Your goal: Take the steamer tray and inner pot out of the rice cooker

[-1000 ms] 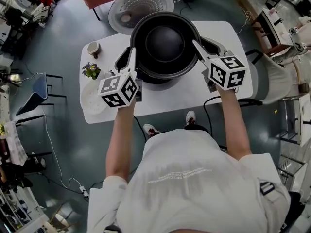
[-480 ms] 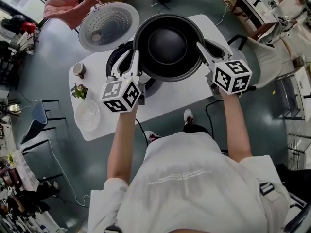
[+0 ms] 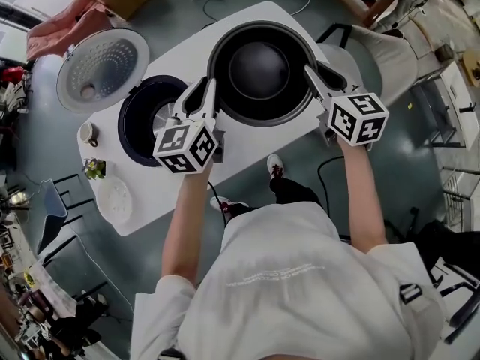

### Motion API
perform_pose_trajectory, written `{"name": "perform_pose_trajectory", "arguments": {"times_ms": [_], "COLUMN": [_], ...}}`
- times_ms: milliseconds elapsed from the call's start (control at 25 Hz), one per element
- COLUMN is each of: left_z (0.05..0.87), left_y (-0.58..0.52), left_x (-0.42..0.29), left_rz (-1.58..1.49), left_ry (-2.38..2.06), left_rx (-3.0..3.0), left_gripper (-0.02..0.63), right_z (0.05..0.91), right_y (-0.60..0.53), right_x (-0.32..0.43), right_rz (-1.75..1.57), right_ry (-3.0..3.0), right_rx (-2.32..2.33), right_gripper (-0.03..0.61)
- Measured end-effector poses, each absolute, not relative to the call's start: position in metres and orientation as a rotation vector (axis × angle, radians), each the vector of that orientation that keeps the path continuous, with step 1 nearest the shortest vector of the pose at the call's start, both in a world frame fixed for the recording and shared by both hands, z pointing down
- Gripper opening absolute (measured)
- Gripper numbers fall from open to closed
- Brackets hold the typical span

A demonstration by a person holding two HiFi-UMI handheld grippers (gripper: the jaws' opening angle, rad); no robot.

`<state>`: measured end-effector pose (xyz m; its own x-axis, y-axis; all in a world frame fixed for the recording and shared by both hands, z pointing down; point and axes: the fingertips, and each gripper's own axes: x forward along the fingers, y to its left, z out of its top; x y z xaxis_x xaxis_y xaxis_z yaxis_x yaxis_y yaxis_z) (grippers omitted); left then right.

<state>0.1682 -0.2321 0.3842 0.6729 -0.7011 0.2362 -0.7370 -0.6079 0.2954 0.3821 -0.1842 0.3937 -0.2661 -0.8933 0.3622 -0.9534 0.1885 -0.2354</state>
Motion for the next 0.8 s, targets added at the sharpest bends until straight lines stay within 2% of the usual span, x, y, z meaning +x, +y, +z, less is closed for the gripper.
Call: {"name": "perform_pose_trajectory", "arguments": {"times_ms": [400, 800], "left_z": [0.469, 0.546], "left_y": [-0.255, -0.277], "left_x": [0.236, 0.255], "left_rz": [0.259, 0.372], "left_ry": [-1.128, -1.123], "left_rx": [2.401, 2.260], "left_gripper": [0.069, 0.069], "right_z": [0.489, 0.560], "right_y": [-0.208, -0.236], "right_x": [0.449, 0.470], "right_rz": [0.816, 0.946], "right_ry": [-2.222, -2.140], "right_rx": [1.720, 1.636], "right_gripper": [0.098, 0.095]}}
